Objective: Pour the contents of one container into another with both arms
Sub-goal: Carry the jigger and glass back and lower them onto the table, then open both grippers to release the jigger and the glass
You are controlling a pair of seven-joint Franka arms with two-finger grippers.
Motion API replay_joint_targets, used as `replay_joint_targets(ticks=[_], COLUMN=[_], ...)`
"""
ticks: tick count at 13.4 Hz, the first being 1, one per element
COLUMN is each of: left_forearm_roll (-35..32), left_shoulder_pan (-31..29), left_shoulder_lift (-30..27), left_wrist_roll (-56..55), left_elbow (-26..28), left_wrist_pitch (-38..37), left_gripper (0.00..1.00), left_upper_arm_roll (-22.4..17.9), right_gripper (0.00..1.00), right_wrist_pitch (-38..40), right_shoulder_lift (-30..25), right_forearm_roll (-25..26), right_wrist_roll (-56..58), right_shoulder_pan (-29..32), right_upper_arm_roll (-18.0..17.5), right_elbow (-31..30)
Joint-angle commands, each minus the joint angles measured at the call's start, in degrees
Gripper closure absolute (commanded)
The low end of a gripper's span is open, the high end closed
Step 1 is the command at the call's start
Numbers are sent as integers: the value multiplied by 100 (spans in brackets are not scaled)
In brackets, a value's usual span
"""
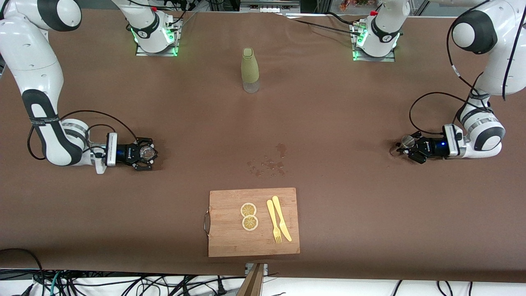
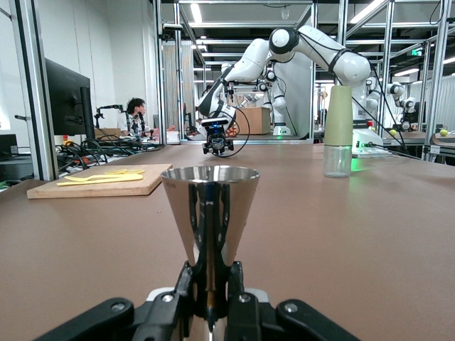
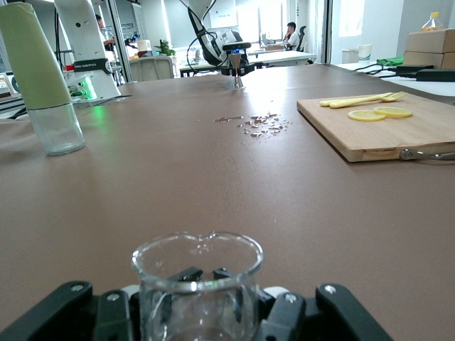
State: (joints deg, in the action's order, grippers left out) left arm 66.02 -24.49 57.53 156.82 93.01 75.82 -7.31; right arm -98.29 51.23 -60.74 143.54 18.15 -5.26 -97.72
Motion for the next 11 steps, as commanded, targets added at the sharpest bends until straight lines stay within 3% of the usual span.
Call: replay_joint_targets(ticks=[1, 3, 4, 5, 6, 11], left_forearm_roll=[-203, -230, -238, -239, -230, -265], left_shoulder_pan=[-29, -21, -3, -3, 23, 32], left_shoulder_lift=[109, 197, 206, 215, 215, 180], left_wrist_roll=[639, 639, 639, 639, 630, 141], left_elbow=[-37, -142, -204, -257, -266, -520], left_wrist_pitch=[-102, -102, -102, -93, -85, -41], left_gripper=[100, 99, 88, 1, 0, 0], left_upper_arm_roll=[-7, -103, -147, -182, -244, -691], right_gripper=[100, 100, 85, 19, 0, 0], right_wrist_pitch=[99, 99, 99, 99, 99, 126], right_shoulder_lift=[71, 115, 116, 124, 116, 72], right_forearm_roll=[133, 133, 133, 133, 133, 256], right_wrist_roll=[78, 78, 61, 60, 52, -71], right_shoulder_pan=[92, 101, 101, 110, 145, 286], right_upper_arm_roll=[-10, 94, 139, 139, 139, 332], right_elbow=[42, 51, 51, 51, 51, 60])
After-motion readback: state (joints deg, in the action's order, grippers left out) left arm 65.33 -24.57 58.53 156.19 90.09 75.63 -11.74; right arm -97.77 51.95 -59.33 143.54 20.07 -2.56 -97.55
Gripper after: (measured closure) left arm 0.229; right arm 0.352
